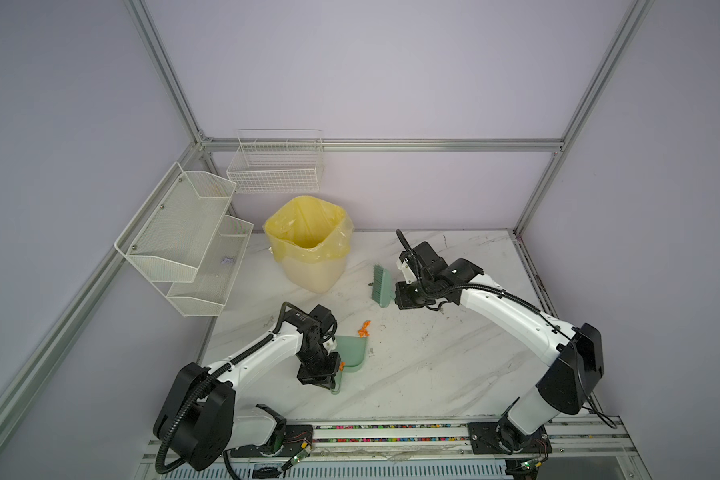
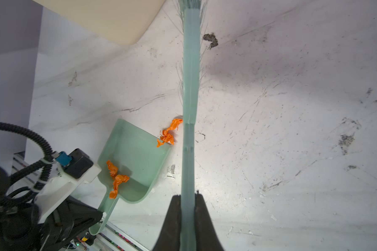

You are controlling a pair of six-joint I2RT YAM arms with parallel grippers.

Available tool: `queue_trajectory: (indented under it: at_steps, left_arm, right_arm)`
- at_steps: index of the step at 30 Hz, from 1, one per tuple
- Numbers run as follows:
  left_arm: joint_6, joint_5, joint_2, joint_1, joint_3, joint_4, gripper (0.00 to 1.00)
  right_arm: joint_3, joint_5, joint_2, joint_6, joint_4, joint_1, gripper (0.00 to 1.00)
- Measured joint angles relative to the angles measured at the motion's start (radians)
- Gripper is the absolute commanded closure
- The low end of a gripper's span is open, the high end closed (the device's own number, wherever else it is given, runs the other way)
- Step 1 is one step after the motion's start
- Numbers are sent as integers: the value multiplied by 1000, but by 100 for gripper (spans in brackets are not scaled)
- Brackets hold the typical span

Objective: Sweep away the paper scraps from the table
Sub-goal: 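Hold the loaded dustpan with the left gripper while the right gripper draws the brush back, then carry the dustpan over the yellow bin and tip it with the left gripper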

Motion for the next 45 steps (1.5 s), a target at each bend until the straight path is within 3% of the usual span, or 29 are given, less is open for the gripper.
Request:
queue_trajectory:
  at_steps: [11,20,35,38,45]
  left_arm:
    - [0,0,51,-41,6,15,100]
    - [1,0,128,-41,63,41,100]
    - [20,0,193,-40,97,47,100]
    - [26,-4,195,-40,108,49,100]
    - [26,-34,166,-40,180,23,100]
  right_arm:
    - [-48,28,39,-59,-18,23,100]
    - [-51,1,108,-113,-2,138,100]
    - [-48,-154,27,-174,-43,198,100]
    - [-48,-154,-23,-146,-63,171,100]
    - [-48,-89,-155,-99,-63,-57,100]
